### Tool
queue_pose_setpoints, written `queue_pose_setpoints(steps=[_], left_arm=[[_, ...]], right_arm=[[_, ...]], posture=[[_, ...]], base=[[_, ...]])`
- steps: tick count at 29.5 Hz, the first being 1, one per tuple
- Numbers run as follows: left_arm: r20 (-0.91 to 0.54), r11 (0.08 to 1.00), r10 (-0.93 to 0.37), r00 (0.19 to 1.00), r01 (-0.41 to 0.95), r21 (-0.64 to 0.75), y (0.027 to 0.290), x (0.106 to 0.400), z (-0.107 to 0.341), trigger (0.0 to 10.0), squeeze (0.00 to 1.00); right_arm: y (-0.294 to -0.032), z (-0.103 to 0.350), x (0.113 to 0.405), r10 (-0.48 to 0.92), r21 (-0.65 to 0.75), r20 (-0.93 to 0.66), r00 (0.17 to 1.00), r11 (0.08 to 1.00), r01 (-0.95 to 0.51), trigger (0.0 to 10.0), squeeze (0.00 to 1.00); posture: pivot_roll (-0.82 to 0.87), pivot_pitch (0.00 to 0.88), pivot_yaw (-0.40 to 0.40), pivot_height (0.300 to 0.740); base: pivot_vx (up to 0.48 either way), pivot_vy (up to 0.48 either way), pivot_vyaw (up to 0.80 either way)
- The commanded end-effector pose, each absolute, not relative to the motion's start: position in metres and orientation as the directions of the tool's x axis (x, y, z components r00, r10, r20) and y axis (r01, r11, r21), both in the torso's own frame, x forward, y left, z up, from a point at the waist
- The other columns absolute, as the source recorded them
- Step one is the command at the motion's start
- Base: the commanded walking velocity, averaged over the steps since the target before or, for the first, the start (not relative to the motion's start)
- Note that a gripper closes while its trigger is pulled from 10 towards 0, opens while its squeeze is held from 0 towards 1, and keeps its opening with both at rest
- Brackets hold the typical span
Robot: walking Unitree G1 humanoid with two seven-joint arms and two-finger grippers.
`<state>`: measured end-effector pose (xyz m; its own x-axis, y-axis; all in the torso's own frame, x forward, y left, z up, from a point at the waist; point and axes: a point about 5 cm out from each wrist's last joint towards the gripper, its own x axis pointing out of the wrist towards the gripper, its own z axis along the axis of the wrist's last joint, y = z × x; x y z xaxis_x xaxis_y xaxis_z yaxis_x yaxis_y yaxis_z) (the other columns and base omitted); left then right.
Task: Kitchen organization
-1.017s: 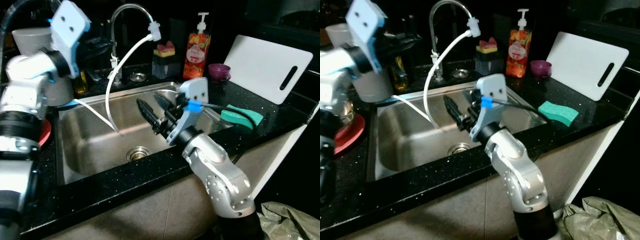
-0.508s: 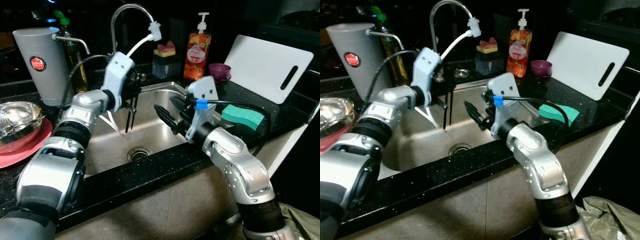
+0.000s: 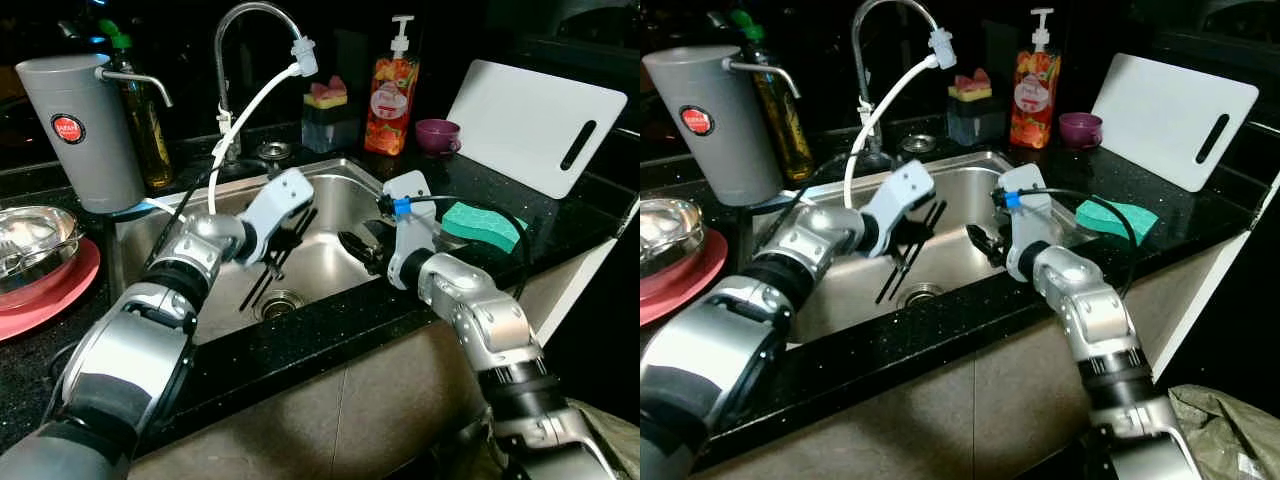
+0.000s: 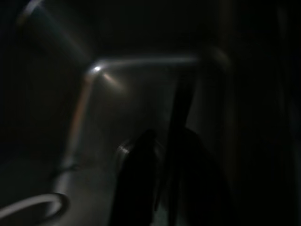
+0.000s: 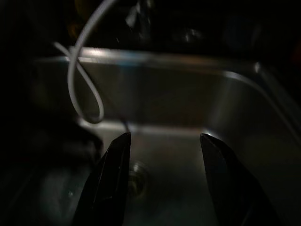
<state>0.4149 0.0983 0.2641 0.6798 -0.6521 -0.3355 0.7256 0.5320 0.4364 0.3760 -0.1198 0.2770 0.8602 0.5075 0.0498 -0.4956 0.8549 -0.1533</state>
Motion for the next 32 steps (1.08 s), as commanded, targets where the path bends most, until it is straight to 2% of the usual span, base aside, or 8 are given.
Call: queue_pose_setpoints(steps=[1, 11, 16, 17, 23, 26, 27, 32], left_arm=[[-0.401, 0.530, -0.621, 0.674, 0.737, 0.418, 0.101, 0.414, 0.247, 10.0, 1.00], [-0.344, 0.564, -0.638, 0.689, 0.723, 0.400, 0.097, 0.415, 0.255, 10.0, 1.00], [-0.271, 0.576, -0.628, 0.730, 0.670, 0.469, 0.113, 0.418, 0.284, 10.0, 1.00], [-0.252, 0.530, -0.648, 0.719, 0.663, 0.528, 0.128, 0.416, 0.306, 10.0, 0.00], [-0.309, 0.394, -0.667, 0.678, 0.673, 0.626, 0.164, 0.405, 0.335, 10.0, 0.00], [-0.322, 0.372, -0.664, 0.675, 0.672, 0.640, 0.173, 0.402, 0.340, 10.0, 0.00], [-0.341, 0.329, -0.628, 0.700, 0.636, 0.698, 0.197, 0.394, 0.355, 10.0, 0.00], [-0.342, 0.271, -0.534, 0.773, 0.539, 0.797, 0.230, 0.382, 0.375, 10.0, 0.00]], right_arm=[[-0.114, 0.285, 0.377, 0.524, -0.188, 0.089, 0.847, 0.844, -0.502, 10.0, 0.00], [-0.114, 0.311, 0.376, 0.528, -0.169, 0.216, 0.822, 0.849, -0.501, 10.0, 0.00], [-0.110, 0.318, 0.374, 0.575, -0.191, 0.239, 0.782, 0.818, -0.543, 10.0, 0.00], [-0.105, 0.318, 0.371, 0.627, -0.217, 0.238, 0.742, 0.779, -0.589, 10.0, 0.00], [-0.097, 0.318, 0.366, 0.696, -0.241, 0.236, 0.678, 0.718, -0.653, 10.0, 0.00], [-0.095, 0.318, 0.366, 0.706, -0.241, 0.234, 0.669, 0.709, -0.663, 10.0, 0.00], [-0.088, 0.318, 0.362, 0.742, -0.247, 0.236, 0.628, 0.670, -0.700, 10.0, 0.00], [-0.078, 0.321, 0.349, 0.805, -0.269, 0.255, 0.535, 0.591, -0.761, 10.0, 0.00]], posture=[[-0.01, 0.148, 0.027, 0.740], [-0.01, 0.148, 0.027, 0.740], [-0.01, 0.147, 0.019, 0.740], [0.01, 0.154, 0.012, 0.740], [0.01, 0.154, 0.012, 0.740], [0.05, 0.160, 0.016, 0.740], [0.07, 0.160, 0.021, 0.740], [0.06, 0.162, 0.026, 0.740]], base=[[0.000, 0.000, 0.00], [0.000, 0.000, 0.00], [0.000, 0.000, 0.00], [0.000, 0.000, 0.00], [0.000, 0.000, 0.00], [0.000, 0.000, 0.00], [0.000, 0.000, 0.00], [0.000, 0.000, 0.00]])
